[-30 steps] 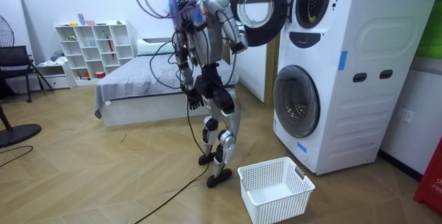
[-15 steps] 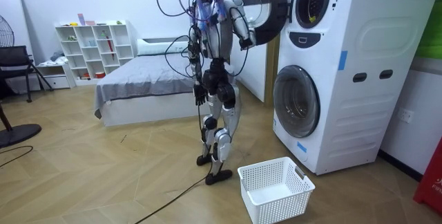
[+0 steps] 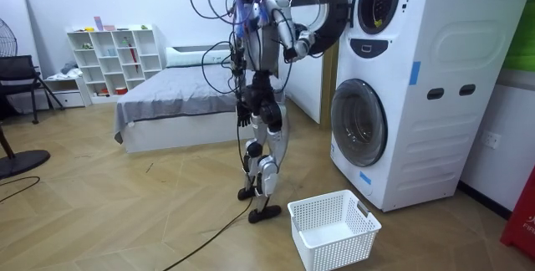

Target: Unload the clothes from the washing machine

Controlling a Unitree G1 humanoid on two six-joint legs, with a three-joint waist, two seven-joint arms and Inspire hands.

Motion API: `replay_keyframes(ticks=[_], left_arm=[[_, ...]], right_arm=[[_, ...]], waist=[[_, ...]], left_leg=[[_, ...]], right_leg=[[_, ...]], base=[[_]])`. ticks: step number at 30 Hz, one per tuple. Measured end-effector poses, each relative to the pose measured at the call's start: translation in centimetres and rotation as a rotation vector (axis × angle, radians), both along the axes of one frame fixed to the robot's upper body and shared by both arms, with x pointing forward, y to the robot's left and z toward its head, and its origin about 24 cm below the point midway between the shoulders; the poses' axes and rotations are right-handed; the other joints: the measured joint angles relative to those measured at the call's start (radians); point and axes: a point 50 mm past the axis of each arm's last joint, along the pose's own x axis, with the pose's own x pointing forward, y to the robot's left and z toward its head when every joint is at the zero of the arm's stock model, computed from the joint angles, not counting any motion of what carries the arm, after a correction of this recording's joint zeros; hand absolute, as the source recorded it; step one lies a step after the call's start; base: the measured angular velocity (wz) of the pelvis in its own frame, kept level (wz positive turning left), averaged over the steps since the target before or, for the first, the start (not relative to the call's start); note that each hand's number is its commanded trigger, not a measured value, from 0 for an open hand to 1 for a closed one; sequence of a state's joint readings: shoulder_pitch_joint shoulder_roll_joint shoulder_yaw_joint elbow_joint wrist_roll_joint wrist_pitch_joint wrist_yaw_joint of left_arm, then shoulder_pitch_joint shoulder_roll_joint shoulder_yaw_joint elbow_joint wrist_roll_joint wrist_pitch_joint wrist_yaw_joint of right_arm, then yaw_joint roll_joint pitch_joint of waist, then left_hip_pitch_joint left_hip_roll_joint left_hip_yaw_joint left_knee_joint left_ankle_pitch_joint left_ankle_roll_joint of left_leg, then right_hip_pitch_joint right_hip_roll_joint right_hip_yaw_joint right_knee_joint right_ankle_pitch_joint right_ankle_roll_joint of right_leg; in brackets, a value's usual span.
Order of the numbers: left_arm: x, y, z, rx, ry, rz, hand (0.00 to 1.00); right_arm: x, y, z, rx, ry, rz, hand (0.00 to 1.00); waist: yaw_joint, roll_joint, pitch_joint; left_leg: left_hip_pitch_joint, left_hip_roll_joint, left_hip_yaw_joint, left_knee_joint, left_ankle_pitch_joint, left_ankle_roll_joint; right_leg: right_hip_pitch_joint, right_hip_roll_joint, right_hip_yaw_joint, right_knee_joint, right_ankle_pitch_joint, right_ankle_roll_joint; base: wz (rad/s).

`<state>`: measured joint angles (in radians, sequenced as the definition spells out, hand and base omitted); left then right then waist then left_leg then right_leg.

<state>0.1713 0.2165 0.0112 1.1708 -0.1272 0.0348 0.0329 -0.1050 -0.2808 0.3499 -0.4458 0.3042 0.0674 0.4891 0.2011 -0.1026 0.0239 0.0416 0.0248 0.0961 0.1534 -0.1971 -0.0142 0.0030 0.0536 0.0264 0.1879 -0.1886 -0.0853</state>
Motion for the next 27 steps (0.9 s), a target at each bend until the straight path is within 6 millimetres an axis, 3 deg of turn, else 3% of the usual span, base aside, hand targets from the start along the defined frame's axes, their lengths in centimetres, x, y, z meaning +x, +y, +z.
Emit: replay_keyframes(ticks=[2, 3, 6, 7, 9, 13, 19, 22, 24, 27], left_arm=[[-0.1, -0.1, -0.1, 0.002, 0.009, 0.016, 0.00], [-0.8, -0.2, -0.2, -0.002, 0.027, 0.025, 0.00], [-1.5, -0.2, -0.2, -0.001, 0.042, 0.040, 0.00], [-1.8, -0.2, -0.2, -0.001, 0.050, 0.045, 0.00], [-1.8, -0.1, -0.2, 0.002, 0.044, 0.062, 0.00], [-1.3, -0.1, -0.2, -0.002, 0.030, 0.079, 0.00], [-1.4, -0.2, -0.2, -0.003, 0.031, 0.081, 0.00], [-1.2, -0.1, -0.2, -0.002, 0.021, 0.078, 0.00], [-1.1, -0.1, -0.1, 0.004, 0.016, 0.076, 0.00], [-0.9, -0.1, -0.1, 0.017, 0.011, 0.070, 0.00]], right_arm=[[0.2, -1.1, -0.6, -0.043, -0.004, -0.090, 0.00], [0.3, -1.8, -1.0, -0.078, -0.009, -0.148, 0.00], [0.7, -3.7, -1.3, -0.107, -0.013, -0.290, 0.00], [1.0, -4.5, -1.5, -0.106, -0.005, -0.339, 0.00], [1.6, -5.8, -1.7, -0.121, 0.002, -0.419, 0.00], [2.3, -8.3, -1.2, -0.103, -0.012, -0.576, 0.00], [2.7, -9.6, -0.2, -0.075, -0.050, -0.668, 0.00], [2.9, -9.9, 0.3, -0.051, -0.065, -0.705, 0.00], [3.1, -10.0, 0.2, -0.041, -0.058, -0.717, 0.00], [3.2, -10.1, 0.2, 0.045, -0.008, -0.698, 0.00]], waist=[[-0.005, 0.005, -0.0076], [-0.014, 0.012, -0.0163], [-0.047, 0.015, -0.0235], [-0.063, 0.024, -0.0195], [-0.074, 0.025, -0.0242], [-0.095, 0.029, -0.0230], [-0.115, 0.021, -0.0250], [-0.118, 0.016, -0.0218], [-0.116, 0.014, -0.0151], [-0.114, 0.012, -0.0158]], left_leg=[[0.003, 0.002, 0.016, -0.001, 0.000, 0.001], [0.003, 0.002, 0.020, 0.001, -0.001, 0.002], [0.014, 0.002, 0.034, 0.008, -0.001, 0.003], [0.026, 0.002, 0.033, 0.008, -0.001, 0.003], [0.036, 0.002, 0.035, 0.008, -0.001, 0.003], [0.043, 0.004, 0.039, 0.007, -0.001, 0.002], [0.044, 0.004, 0.039, 0.007, -0.001, 0.003], [0.047, 0.004, 0.039, 0.007, -0.001, 0.002], [0.055, 0.004, 0.040, 0.007, -0.001, 0.002], [0.057, 0.004, 0.040, 0.007, -0.001, 0.002]], right_leg=[[-0.002, 0.003, 0.014, 0.000, 0.005, 0.001], [0.001, 0.002, 0.013, -0.002, 0.009, 0.003], [0.007, 0.001, 0.021, 0.001, 0.011, 0.005], [0.017, 0.001, 0.026, 0.000, 0.011, 0.005], [0.023, 0.001, 0.028, 0.001, 0.011, 0.005], [0.025, 0.002, 0.030, -0.001, 0.011, 0.004], [0.022, 0.003, 0.034, -0.002, 0.012, 0.004], [0.023, 0.004, 0.041, -0.002, 0.012, 0.005], [0.032, 0.004, 0.041, -0.003, 0.012, 0.005], [0.032, 0.005, 0.051, -0.003, 0.012, 0.005]], base=[[-0.20], [-0.16], [-0.16], [-0.19], [-0.17], [-0.11], [-0.01], [-0.03], [-0.06], [-0.07]])
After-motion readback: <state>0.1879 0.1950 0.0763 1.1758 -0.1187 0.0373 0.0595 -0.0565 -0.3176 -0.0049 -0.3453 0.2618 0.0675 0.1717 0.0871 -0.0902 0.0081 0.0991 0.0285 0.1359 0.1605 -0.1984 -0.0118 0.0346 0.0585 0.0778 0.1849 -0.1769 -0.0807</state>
